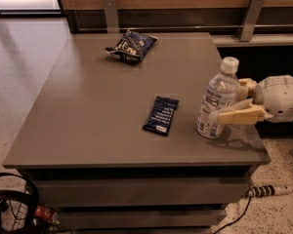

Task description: Move blue plastic bottle near blue chip bag

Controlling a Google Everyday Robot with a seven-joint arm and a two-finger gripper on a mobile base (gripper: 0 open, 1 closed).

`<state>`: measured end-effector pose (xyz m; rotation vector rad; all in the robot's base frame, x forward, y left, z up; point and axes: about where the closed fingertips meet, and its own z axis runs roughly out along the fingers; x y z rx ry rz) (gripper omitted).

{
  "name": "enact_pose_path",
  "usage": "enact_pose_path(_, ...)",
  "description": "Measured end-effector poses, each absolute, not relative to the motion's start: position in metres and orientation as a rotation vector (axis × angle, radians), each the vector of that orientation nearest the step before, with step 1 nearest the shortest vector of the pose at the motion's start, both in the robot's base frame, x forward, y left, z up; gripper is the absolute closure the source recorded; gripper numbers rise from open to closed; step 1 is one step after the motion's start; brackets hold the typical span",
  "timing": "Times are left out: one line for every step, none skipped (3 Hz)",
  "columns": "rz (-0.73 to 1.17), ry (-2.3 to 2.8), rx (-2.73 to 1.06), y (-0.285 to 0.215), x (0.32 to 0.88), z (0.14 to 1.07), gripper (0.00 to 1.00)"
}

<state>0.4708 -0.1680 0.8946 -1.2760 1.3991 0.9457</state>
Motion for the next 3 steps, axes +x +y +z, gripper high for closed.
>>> enact_pose_path(0.948, 1.397, -1.279, -0.1661, 0.4710, 0.8949, 0.69)
enact_pose_path(0.950, 1.394, -1.282, -0.1637, 0.4712, 0.8953, 0.93)
enact_pose_path(0.952, 1.392, -1.284, -0.1622, 0.4714, 0.8955, 1.00)
